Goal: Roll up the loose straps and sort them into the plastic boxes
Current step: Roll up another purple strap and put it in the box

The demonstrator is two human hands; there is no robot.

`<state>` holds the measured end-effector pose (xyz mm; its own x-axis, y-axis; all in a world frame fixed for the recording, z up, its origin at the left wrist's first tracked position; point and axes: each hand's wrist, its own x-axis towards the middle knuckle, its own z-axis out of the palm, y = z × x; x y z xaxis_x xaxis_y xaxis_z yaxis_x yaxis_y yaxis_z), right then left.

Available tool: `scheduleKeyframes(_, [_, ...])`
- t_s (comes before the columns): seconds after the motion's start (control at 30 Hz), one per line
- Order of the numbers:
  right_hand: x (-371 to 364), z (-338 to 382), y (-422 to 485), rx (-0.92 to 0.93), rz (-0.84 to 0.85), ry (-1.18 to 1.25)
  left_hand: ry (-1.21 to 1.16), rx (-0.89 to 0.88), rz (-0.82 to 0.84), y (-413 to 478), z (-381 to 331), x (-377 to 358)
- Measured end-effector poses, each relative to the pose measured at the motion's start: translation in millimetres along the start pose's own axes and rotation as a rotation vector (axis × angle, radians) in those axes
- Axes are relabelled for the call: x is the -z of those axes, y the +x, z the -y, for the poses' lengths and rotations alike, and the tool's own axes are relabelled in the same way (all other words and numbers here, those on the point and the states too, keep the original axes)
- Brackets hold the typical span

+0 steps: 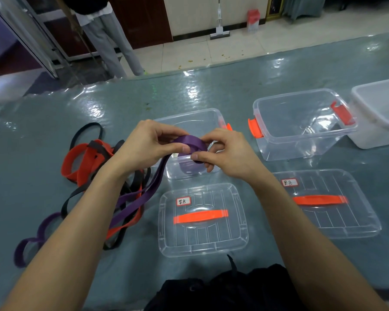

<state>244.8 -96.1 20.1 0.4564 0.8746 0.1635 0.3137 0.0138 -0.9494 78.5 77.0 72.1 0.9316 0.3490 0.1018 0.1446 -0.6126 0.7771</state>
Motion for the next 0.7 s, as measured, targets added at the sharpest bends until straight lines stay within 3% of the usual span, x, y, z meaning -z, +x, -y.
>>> scheduleKeyframes(0.7, [-9,-4,-1,-0.087,-0.094,0.678,-0.533,0.099,-0.127,4,9,-29])
